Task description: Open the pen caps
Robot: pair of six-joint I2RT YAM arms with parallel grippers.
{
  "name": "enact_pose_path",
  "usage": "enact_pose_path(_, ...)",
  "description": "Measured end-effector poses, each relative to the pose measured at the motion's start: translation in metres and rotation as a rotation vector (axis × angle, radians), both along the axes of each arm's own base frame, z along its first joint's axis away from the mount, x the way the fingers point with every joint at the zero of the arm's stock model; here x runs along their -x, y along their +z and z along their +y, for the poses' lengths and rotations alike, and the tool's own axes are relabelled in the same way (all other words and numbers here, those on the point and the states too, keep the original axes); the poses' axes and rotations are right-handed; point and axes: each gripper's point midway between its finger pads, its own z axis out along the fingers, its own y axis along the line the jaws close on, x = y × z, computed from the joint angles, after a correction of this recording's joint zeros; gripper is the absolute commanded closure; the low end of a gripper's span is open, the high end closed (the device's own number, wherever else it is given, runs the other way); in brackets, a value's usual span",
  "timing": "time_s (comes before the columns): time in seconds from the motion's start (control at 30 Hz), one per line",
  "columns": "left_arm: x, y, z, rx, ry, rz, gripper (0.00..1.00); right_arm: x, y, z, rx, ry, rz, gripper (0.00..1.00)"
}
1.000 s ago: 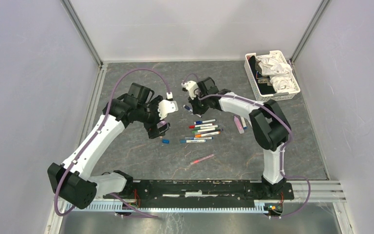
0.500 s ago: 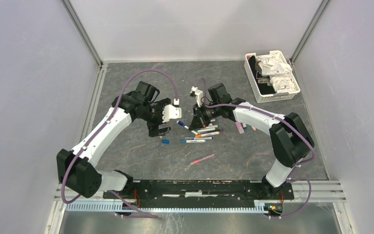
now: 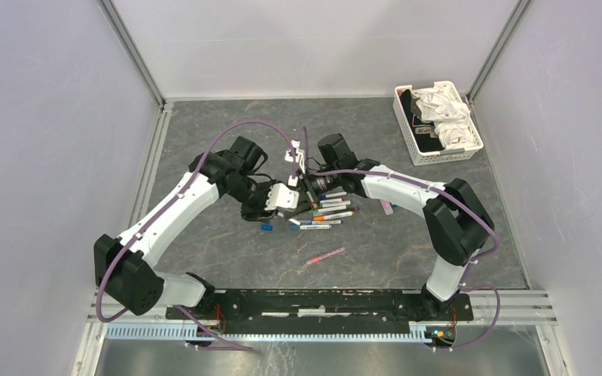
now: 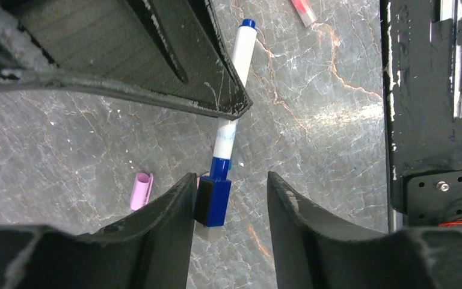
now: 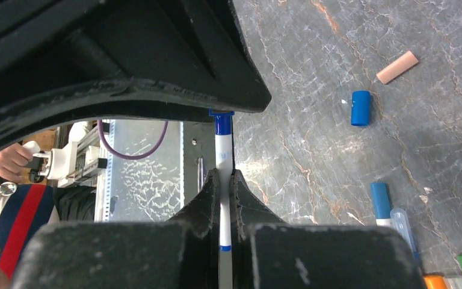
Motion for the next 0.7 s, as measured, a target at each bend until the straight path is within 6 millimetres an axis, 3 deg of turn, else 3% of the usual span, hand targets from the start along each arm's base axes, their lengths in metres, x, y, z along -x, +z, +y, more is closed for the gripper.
enact_pose_path(0.2,0.002,0.002,-0.002,-0.007,-0.025,-0.014,0.86,0.004,0.003,0.002,-0.012,0.027,0.031,1.00)
enact_pose_path(0.23,0.003,0.002,-0.002,-0.010,-0.026,-0.013,0.95,0.004,0.003,0.002,-0.013,0.029,0.034,0.92)
enact_pose_path(0.27,0.003,0.002,-0.002,-0.013,-0.028,-0.017,0.97,0.005,0.003,0.002,-0.014,0.031,0.042,0.85)
enact_pose_path(0.33,0.003,0.002,-0.002,-0.019,-0.030,-0.022,0.98,0.005,0.003,0.003,-0.015,0.033,0.056,0.73)
enact_pose_path(0.4,0.004,0.002,-0.003,-0.019,-0.035,-0.023,0.98,0.004,0.005,0.005,-0.022,0.029,0.058,0.69)
enact_pose_path(0.7,0.005,0.007,-0.005,-0.012,-0.044,-0.048,0.98,0.005,0.007,0.014,-0.043,0.036,0.061,0.74)
